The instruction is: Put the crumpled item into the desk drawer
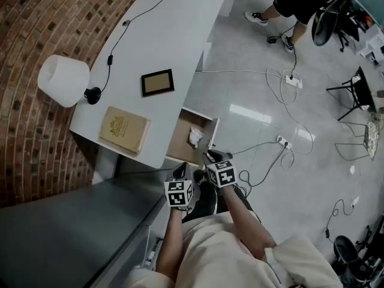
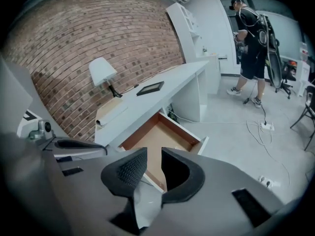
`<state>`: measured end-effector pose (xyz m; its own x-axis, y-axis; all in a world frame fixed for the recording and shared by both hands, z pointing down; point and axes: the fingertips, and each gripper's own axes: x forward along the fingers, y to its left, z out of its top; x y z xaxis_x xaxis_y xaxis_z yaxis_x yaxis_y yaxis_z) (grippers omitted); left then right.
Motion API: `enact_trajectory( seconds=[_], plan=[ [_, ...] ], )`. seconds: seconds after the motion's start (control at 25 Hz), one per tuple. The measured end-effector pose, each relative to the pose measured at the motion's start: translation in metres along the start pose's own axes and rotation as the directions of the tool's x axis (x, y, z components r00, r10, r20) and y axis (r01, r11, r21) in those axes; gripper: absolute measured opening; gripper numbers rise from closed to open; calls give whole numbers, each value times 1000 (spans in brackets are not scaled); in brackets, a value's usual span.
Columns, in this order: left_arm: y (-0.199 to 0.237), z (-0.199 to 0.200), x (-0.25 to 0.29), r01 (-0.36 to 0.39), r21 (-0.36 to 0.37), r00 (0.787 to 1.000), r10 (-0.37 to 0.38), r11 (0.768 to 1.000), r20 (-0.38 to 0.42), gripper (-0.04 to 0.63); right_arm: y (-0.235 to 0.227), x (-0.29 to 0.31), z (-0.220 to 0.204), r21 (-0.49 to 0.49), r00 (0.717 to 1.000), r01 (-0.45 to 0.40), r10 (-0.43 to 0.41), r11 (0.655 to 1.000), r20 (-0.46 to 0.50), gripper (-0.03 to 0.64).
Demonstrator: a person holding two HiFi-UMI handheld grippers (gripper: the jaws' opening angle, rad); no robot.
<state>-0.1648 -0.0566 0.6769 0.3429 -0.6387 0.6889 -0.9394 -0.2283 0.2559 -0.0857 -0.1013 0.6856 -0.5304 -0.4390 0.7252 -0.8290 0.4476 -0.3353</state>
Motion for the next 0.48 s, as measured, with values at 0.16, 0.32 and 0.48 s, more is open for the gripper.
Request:
enact_trajectory(
  seconds=[0.16, 0.32, 0.48],
  plan=[
    [-8, 20, -21, 15, 30, 999, -16, 999, 29, 17, 19, -27, 5, -80, 999, -34, 35, 996, 15, 115],
    [-16, 34, -37, 30, 39, 998, -32, 999, 47, 17, 25, -51, 5, -97, 998, -49, 51, 994, 23, 115],
    [-19, 43, -51, 38, 56, 998, -40, 998, 45, 17, 32, -67, 13, -116, 997, -71, 74, 991, 23, 115]
  ],
)
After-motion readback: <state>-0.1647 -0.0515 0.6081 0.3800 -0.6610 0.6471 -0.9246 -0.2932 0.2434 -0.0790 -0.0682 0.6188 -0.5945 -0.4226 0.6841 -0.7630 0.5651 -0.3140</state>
